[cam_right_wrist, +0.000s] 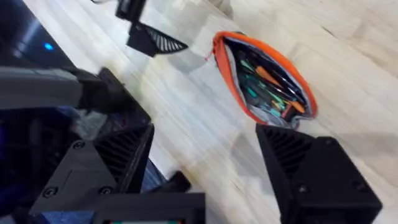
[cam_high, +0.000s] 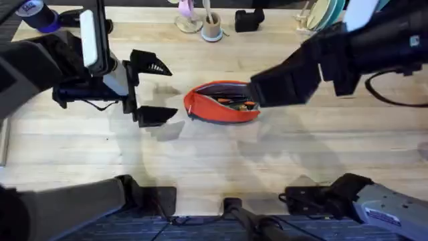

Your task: Unzip the bag, pick up the pens from the table one at a time and place them inside, then zip the bag closed.

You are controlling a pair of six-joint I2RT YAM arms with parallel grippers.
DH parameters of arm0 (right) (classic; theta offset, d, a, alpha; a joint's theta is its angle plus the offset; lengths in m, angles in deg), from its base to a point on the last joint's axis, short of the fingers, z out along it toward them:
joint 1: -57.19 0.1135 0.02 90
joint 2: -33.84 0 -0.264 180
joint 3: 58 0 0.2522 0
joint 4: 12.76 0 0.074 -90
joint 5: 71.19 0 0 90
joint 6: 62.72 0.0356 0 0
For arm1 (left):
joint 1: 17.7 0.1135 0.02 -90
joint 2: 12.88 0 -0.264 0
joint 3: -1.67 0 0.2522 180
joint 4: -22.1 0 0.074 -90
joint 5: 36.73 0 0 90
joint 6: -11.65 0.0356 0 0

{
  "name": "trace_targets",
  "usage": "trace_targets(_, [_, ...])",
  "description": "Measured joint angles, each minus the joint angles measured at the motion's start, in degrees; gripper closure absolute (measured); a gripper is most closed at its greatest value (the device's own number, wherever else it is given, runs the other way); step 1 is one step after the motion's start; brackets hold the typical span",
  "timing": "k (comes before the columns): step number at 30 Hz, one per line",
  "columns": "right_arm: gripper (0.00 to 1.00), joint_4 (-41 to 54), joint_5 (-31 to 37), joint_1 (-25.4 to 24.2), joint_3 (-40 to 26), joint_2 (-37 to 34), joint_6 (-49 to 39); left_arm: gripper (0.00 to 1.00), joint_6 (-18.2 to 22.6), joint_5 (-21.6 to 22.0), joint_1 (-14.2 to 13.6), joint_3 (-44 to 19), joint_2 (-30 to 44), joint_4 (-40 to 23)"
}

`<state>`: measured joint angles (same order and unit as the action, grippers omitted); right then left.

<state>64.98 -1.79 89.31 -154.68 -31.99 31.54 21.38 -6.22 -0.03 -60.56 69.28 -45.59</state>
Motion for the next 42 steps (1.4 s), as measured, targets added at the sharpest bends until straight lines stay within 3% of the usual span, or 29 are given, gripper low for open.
trace_targets(8, [0.004, -3.94, 1.64, 4.92, -0.02, 0.00, 5.81, 0.008, 1.30, -0.95, 0.00, 0.00, 6.65, -0.06])
trace_targets(18, [0.004, -6.30, 14.30, 15.75, -0.01, -0.96, 16.61, 0.008, 1.51, -0.97, 0.00, 0.02, 9.07, -0.11])
trace_targets(27, [0.003, -9.52, 27.10, 23.96, 0.01, -7.72, 27.01, 0.008, 1.52, -0.97, 0.00, 0.02, 9.07, -0.14])
trace_targets(42, [0.003, -11.77, 29.77, 26.11, 0.01, -15.51, 41.53, 0.008, 1.52, -0.97, 0.00, 0.02, 9.07, -0.49])
